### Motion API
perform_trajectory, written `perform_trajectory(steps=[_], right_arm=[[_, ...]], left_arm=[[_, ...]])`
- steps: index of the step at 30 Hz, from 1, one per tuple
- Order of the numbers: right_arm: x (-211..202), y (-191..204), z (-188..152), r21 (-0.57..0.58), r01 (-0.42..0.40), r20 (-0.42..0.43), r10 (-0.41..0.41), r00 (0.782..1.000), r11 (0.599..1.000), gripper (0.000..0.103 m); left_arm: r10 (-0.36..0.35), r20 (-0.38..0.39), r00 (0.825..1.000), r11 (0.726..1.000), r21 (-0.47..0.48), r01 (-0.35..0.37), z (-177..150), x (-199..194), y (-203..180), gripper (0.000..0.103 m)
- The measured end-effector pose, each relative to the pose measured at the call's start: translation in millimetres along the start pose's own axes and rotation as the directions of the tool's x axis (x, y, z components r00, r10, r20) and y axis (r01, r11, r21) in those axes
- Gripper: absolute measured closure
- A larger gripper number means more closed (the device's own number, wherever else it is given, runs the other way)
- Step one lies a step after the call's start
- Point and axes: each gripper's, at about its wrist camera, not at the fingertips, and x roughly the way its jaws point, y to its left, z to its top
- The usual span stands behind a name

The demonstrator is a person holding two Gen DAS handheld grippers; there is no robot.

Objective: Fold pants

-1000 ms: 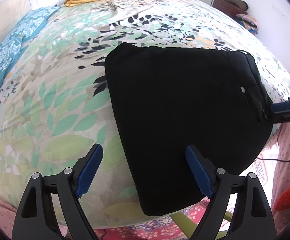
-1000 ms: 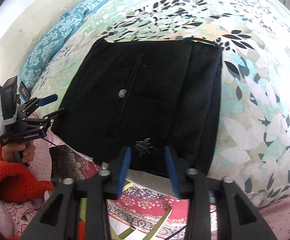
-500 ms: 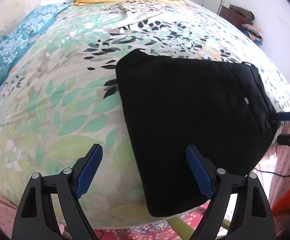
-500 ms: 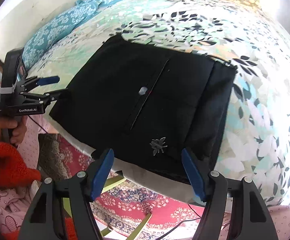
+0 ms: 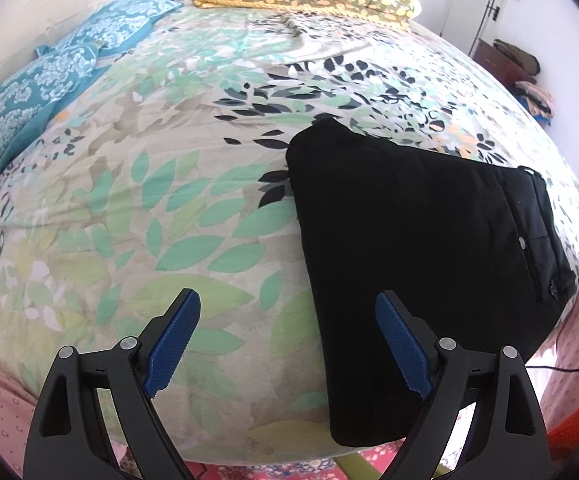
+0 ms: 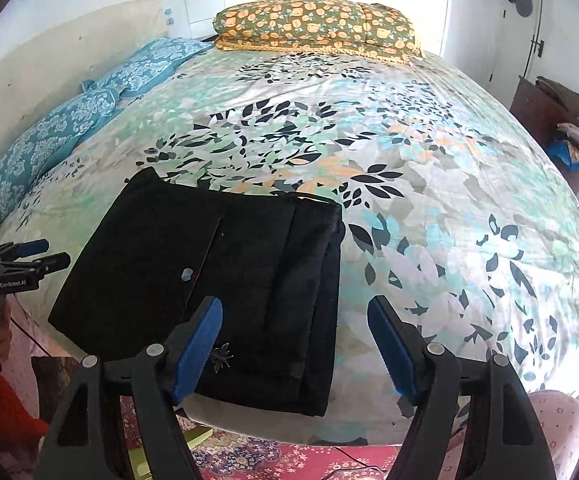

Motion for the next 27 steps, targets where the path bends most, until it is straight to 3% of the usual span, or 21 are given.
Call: perform_trajectory(steps=[27], right_arm=[[6.1, -4.8, -1.5, 0.033, -0.029, -0.001, 0.029, 1.0, 0.999, 0.028]], left_arm=[[0.024, -0.02, 1.0, 0.999, -0.026, -0.024, -0.2, 5.5, 4.7, 0.011]])
